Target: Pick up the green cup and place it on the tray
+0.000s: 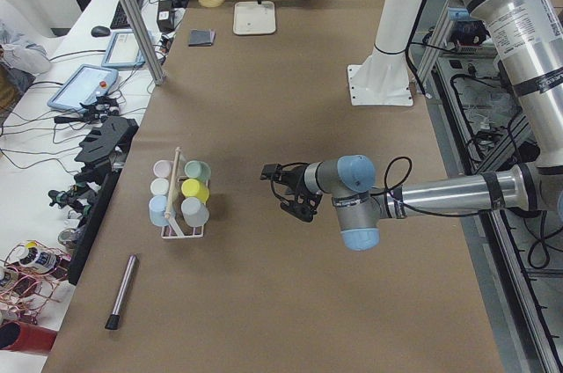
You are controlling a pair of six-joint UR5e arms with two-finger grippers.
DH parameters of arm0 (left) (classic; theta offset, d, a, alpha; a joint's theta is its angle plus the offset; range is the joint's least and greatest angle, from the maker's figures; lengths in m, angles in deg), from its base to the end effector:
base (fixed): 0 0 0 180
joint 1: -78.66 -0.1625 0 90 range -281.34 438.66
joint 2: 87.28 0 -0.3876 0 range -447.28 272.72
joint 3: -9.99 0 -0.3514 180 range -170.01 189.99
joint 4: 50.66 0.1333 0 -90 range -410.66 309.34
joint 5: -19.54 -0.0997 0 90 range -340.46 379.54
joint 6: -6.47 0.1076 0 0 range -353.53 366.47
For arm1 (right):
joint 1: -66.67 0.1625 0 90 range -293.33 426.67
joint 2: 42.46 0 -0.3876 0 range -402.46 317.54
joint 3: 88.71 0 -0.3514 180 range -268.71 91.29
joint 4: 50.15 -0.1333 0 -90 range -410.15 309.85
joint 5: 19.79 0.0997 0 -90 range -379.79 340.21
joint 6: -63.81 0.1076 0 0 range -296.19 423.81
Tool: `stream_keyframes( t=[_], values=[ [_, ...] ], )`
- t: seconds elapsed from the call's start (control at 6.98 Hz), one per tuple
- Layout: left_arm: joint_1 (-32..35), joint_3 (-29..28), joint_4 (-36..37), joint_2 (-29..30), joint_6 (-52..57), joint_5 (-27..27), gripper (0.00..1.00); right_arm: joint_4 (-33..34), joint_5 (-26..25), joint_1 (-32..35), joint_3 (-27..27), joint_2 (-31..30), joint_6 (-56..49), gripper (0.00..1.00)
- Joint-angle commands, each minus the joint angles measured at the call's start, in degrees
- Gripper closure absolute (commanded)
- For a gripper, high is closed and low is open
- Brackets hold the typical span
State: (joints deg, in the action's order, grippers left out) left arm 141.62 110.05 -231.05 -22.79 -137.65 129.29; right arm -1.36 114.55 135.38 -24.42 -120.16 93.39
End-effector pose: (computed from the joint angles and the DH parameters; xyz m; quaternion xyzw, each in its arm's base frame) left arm 0.0480 -0.3072 0.5360 -0.0895 0.6080 -0.6125 0.4971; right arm -0.1450 -0.5321 0.6443 0.0436 -0.4263 -0.0254 0.9032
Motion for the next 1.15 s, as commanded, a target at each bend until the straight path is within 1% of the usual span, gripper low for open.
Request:
stream_keyframes(
  t=[0.0,0.29,0.57,0.72,0.86,1.0],
  values=[
    [-11.59,0.04,-4.87,0.02,-17.29,-16.78,0.02,0.0,1.27,0.37,0.31,0.09,0.03,1.0],
    [-12.96,-0.74,-6.2,0.02,-20.49,-18.69,0.02,-0.26,5.21,2.64,0.92,0.53,-0.4,1.0],
    [-13.04,-2.23,-7.08,0.11,-18.94,-18.7,0.02,-0.18,8.38,4.84,3.99,0.44,-0.14,1.0],
    [-13.04,-2.76,-7.26,0.02,-7.26,-16.96,0.02,-0.18,9.96,5.55,5.13,0.44,0.12,1.0],
    [-13.04,-2.51,-6.82,-0.24,8.86,-11.63,0.02,-0.18,10.85,5.82,6.89,0.44,0.99,1.0],
    [-13.04,-1.9,-6.39,-2.16,27.56,-8.1,0.02,-0.18,10.86,5.73,8.91,0.79,4.57,1.0]
  ],
)
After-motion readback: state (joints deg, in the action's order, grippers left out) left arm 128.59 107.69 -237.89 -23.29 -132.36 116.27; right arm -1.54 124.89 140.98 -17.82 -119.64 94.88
